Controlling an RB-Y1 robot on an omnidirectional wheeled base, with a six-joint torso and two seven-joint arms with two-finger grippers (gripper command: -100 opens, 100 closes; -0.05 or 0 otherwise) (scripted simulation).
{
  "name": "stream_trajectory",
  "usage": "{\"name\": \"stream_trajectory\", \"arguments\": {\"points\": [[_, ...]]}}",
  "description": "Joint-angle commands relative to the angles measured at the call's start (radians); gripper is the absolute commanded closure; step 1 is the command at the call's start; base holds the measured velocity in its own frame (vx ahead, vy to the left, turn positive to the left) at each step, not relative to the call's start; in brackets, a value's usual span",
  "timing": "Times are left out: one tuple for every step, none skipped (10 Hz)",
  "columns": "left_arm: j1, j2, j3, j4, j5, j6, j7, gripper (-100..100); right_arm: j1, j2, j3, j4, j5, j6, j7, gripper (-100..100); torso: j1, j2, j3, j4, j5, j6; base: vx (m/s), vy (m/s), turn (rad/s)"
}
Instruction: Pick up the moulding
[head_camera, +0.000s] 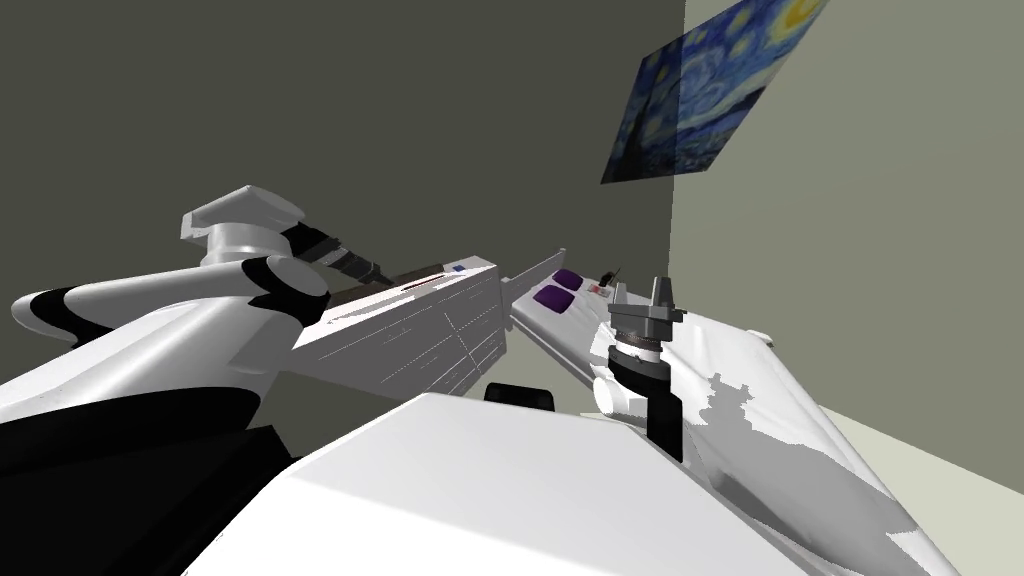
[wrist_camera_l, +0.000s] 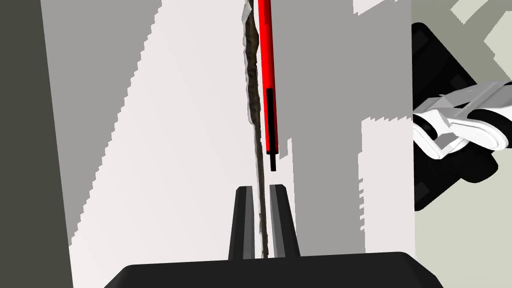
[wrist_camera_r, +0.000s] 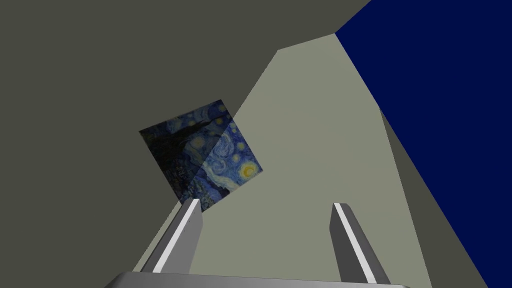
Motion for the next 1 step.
{"name": "stream_trajectory", "arguments": {"points": [[0.0, 0.0, 0.0, 0.0, 0.0, 0.0, 0.0, 0, 0.0, 0.0, 0.0, 0.0, 0.0, 0.0, 0.0, 0, 0.0, 0.0, 0.0, 0.0, 0.0, 0.0, 0.004, -0.007, -0.003]]}}
